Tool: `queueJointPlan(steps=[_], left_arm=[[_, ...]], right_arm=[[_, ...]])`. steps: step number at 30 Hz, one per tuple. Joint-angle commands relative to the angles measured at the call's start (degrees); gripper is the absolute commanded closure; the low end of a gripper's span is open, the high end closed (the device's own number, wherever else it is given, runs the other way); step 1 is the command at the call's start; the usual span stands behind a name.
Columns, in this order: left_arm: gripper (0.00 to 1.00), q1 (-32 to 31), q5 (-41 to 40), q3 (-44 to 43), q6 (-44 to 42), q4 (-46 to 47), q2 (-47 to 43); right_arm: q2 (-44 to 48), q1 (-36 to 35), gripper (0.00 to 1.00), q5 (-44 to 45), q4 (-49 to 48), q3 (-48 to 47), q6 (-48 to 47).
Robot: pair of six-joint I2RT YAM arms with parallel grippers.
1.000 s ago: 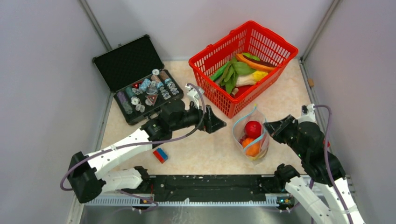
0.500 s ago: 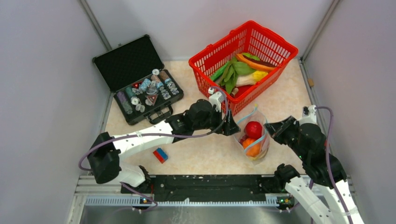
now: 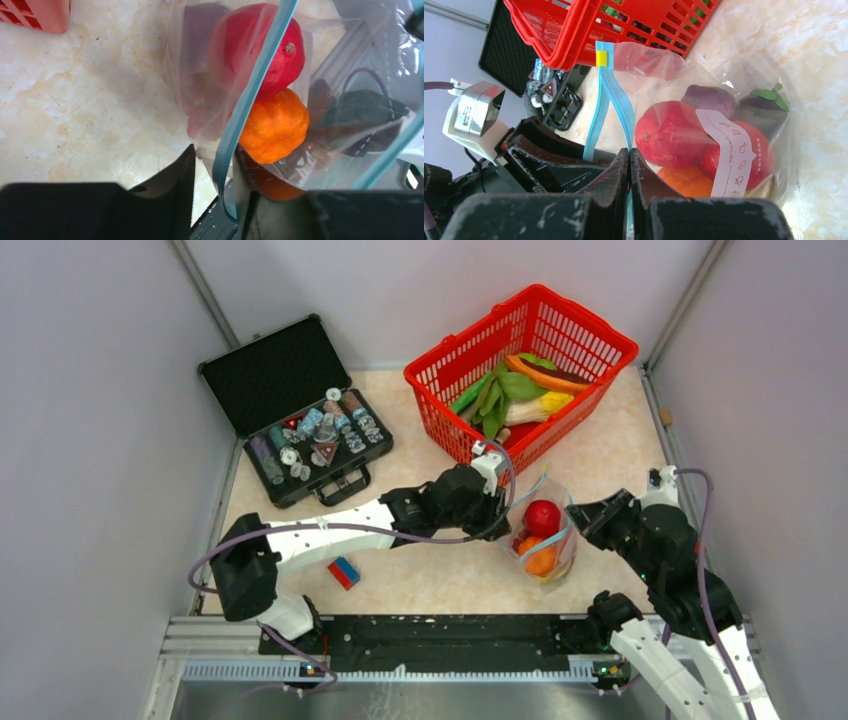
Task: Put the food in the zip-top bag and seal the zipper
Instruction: Move the zipper food storage bag to the center of the board.
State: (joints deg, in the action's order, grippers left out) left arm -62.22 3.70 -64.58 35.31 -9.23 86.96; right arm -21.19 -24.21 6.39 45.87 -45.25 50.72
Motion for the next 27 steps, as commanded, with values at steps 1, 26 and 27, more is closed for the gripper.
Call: queueJointPlan(steps=[1,26,27], left_arm=[[0.74,-0.70,-2.92,-4.48,-4.24,-3.21,1.34],[1.00,0.30,6.36,1.39,-34.32,-4.11,-16.04],[1.00,0.34,7.37,1.22,-37.24,-6.01,-16.50]], right_arm=[[0.86,0.10,0.99,0.54,-1.62,-1.24,-1.17],[2.72,0.12,0.45,-9.65,-10.95,-2.41,-25.44],[3.19,0.12,0.45,-10.04,-12.16,-1.29,-25.98]])
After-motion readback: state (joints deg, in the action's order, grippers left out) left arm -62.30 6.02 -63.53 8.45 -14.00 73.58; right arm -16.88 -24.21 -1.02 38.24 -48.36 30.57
